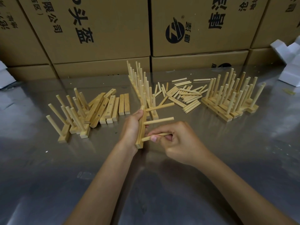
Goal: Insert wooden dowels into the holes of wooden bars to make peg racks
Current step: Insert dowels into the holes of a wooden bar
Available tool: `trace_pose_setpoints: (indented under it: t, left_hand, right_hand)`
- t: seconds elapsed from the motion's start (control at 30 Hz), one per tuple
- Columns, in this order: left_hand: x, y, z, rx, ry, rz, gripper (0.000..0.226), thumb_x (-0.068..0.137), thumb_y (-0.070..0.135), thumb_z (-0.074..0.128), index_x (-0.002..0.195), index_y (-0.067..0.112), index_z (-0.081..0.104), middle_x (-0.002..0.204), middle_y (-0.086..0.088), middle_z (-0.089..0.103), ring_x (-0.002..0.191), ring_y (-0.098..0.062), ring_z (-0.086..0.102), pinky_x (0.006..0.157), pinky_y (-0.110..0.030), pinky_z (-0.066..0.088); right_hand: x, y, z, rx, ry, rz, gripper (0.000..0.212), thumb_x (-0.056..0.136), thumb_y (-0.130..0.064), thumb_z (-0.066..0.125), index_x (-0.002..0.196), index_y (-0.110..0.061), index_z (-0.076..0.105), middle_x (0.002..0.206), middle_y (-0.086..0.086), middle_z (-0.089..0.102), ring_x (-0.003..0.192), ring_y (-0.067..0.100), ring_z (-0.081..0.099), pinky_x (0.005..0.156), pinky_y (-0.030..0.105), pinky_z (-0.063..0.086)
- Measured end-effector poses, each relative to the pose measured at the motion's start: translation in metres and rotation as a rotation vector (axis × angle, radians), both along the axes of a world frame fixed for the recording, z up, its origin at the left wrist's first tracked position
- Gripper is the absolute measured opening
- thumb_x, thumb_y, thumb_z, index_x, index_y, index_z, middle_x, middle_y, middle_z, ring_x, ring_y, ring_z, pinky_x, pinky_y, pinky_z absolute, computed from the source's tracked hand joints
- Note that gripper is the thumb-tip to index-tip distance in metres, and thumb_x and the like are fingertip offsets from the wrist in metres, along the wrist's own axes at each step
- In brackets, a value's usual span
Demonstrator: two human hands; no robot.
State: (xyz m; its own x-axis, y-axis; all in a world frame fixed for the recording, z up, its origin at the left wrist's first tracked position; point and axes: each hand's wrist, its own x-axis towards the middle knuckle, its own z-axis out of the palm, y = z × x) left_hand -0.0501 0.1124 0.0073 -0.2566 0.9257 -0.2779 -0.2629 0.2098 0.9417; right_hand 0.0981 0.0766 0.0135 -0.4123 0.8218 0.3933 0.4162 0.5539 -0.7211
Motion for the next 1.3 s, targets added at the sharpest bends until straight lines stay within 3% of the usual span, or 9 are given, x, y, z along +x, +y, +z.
trace_pose_setpoints:
  t: [0.1, 0.23, 0.43, 0.6, 0.73, 0.93, 1.1, 1.2, 1.3]
  left_hand:
    - [0.004, -0.001, 0.0, 0.015, 0.011, 0.011, 0.027, 0.103, 0.031, 0.05, 0.104, 0.016, 0.071, 0.082, -0.007, 0.063, 0.071, -0.021, 0.058, 0.066, -0.034, 0.051]
    - [0.006, -0.001, 0.004, 0.057, -0.035, -0.007, 0.033, 0.104, 0.03, 0.048, 0.12, 0.011, 0.068, 0.102, -0.014, 0.066, 0.096, -0.031, 0.06, 0.097, -0.048, 0.05]
    - [0.007, -0.006, 0.007, 0.091, -0.131, -0.08, 0.033, 0.105, 0.031, 0.041, 0.103, 0.009, 0.065, 0.08, -0.009, 0.058, 0.07, -0.023, 0.057, 0.066, -0.032, 0.046]
    - [0.009, -0.008, 0.003, 0.052, -0.106, -0.058, 0.04, 0.106, 0.031, 0.037, 0.081, 0.015, 0.063, 0.061, 0.0, 0.054, 0.052, -0.013, 0.047, 0.054, -0.027, 0.039]
    - [0.019, -0.005, -0.001, 0.04, -0.048, -0.024, 0.034, 0.105, 0.026, 0.039, 0.109, 0.006, 0.066, 0.068, -0.002, 0.059, 0.056, -0.016, 0.052, 0.057, -0.03, 0.044]
    - [0.025, -0.011, -0.003, -0.032, -0.071, -0.102, 0.035, 0.105, 0.022, 0.036, 0.128, 0.004, 0.057, 0.081, -0.009, 0.067, 0.066, -0.02, 0.066, 0.056, -0.03, 0.057]
    - [0.032, -0.015, 0.006, -0.077, -0.144, -0.095, 0.032, 0.108, 0.022, 0.036, 0.122, -0.003, 0.051, 0.086, -0.017, 0.061, 0.049, -0.019, 0.069, 0.042, -0.028, 0.054]
    - [0.037, -0.018, 0.007, -0.087, -0.152, -0.124, 0.026, 0.108, 0.016, 0.033, 0.112, -0.001, 0.053, 0.081, -0.017, 0.063, 0.046, -0.017, 0.068, 0.038, -0.026, 0.052]
    - [0.038, -0.018, 0.005, -0.07, -0.162, -0.142, 0.032, 0.108, 0.014, 0.034, 0.138, 0.005, 0.042, 0.101, -0.019, 0.058, 0.06, -0.016, 0.072, 0.046, -0.03, 0.057]
  right_hand:
    - [0.001, 0.001, 0.001, -0.048, 0.028, -0.018, 0.011, 0.089, -0.01, 0.07, 0.089, -0.015, 0.08, 0.073, -0.022, 0.067, 0.07, -0.011, 0.06, 0.06, 0.002, 0.04]
    - [0.006, 0.001, 0.011, -0.134, 0.111, 0.001, 0.004, 0.088, -0.012, 0.072, 0.086, -0.015, 0.072, 0.066, -0.02, 0.066, 0.058, -0.003, 0.057, 0.055, 0.008, 0.04]
    - [0.011, -0.003, 0.03, -0.367, 0.357, 0.196, 0.02, 0.089, -0.002, 0.07, 0.099, -0.005, 0.053, 0.077, 0.014, 0.07, 0.064, 0.016, 0.066, 0.054, 0.036, 0.055]
    - [0.009, 0.003, 0.011, -0.483, 0.017, 0.117, 0.04, 0.079, -0.041, 0.081, 0.094, -0.012, 0.058, 0.061, -0.002, 0.064, 0.049, 0.011, 0.053, 0.049, 0.028, 0.044]
    - [0.002, 0.002, -0.002, -0.318, -0.166, 0.053, 0.051, 0.072, -0.071, 0.068, 0.068, -0.021, 0.059, 0.053, -0.01, 0.058, 0.046, 0.001, 0.047, 0.05, 0.021, 0.038]
    - [0.009, 0.01, -0.005, -0.287, -0.162, -0.033, 0.04, 0.084, -0.04, 0.071, 0.055, -0.016, 0.059, 0.045, -0.01, 0.059, 0.042, 0.0, 0.052, 0.048, 0.015, 0.034]
    - [0.019, 0.015, -0.005, -0.289, -0.324, -0.063, 0.051, 0.069, -0.065, 0.074, 0.06, -0.015, 0.066, 0.05, -0.013, 0.063, 0.045, -0.003, 0.054, 0.044, 0.013, 0.035]
    - [0.021, 0.017, -0.007, -0.322, -0.318, -0.018, 0.042, 0.069, -0.057, 0.074, 0.055, -0.019, 0.065, 0.048, -0.009, 0.064, 0.043, -0.002, 0.055, 0.042, 0.009, 0.034]
    - [0.021, 0.017, -0.01, -0.332, -0.32, -0.019, 0.032, 0.071, -0.044, 0.071, 0.054, -0.018, 0.066, 0.048, -0.006, 0.064, 0.048, -0.002, 0.059, 0.053, 0.016, 0.043]
